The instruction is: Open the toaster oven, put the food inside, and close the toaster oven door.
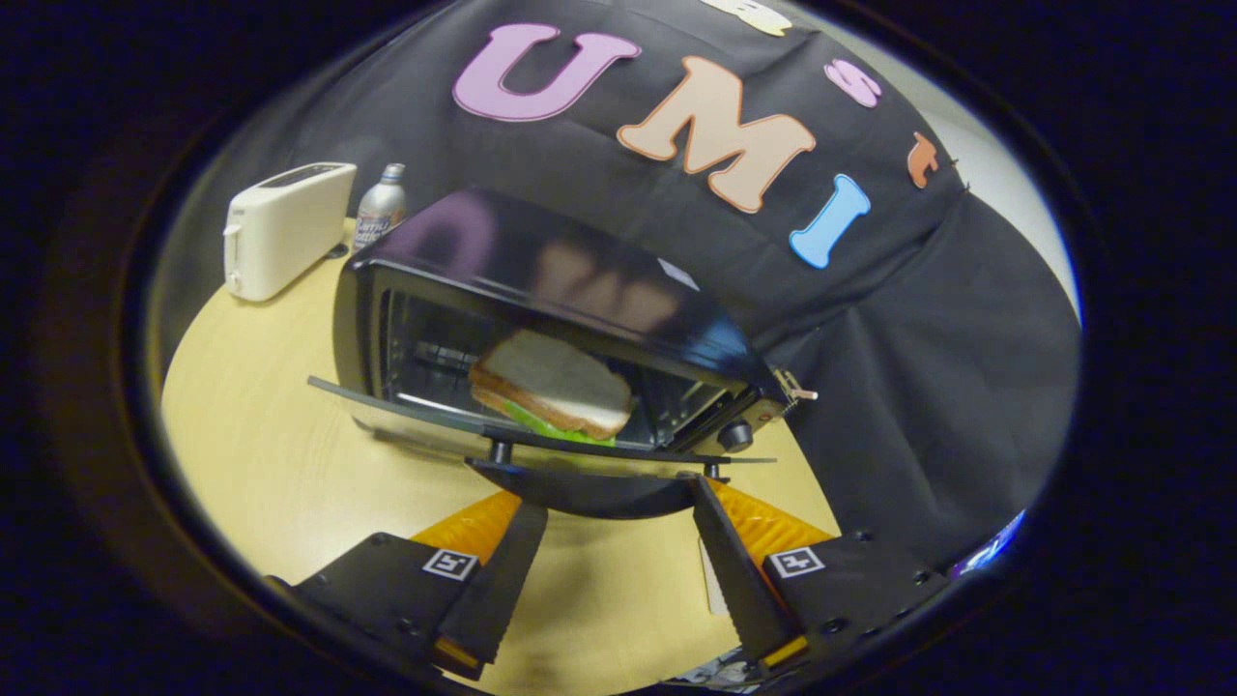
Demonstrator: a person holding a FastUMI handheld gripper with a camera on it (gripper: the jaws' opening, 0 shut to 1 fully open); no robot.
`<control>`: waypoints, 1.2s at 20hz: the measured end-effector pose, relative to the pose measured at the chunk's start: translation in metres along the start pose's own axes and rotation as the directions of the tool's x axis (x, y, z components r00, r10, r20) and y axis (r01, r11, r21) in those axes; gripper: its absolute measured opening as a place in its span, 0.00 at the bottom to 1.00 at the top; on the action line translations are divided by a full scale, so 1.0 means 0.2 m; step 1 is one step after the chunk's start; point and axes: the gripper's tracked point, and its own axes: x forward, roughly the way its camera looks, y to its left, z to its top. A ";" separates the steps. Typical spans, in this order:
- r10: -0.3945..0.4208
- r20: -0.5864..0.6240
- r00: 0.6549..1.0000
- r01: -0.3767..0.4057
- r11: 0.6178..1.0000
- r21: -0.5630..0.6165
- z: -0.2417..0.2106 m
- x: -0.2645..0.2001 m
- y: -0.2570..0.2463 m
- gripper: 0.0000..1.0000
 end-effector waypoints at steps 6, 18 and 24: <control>0.109 0.008 0.994 -0.110 0.989 0.101 0.11 0.14 0.11 0.91; 0.155 0.128 0.980 -0.178 0.966 0.187 0.46 -0.13 -0.03 0.88; 0.234 0.311 0.921 -0.328 0.897 0.295 0.74 -0.25 -0.18 0.98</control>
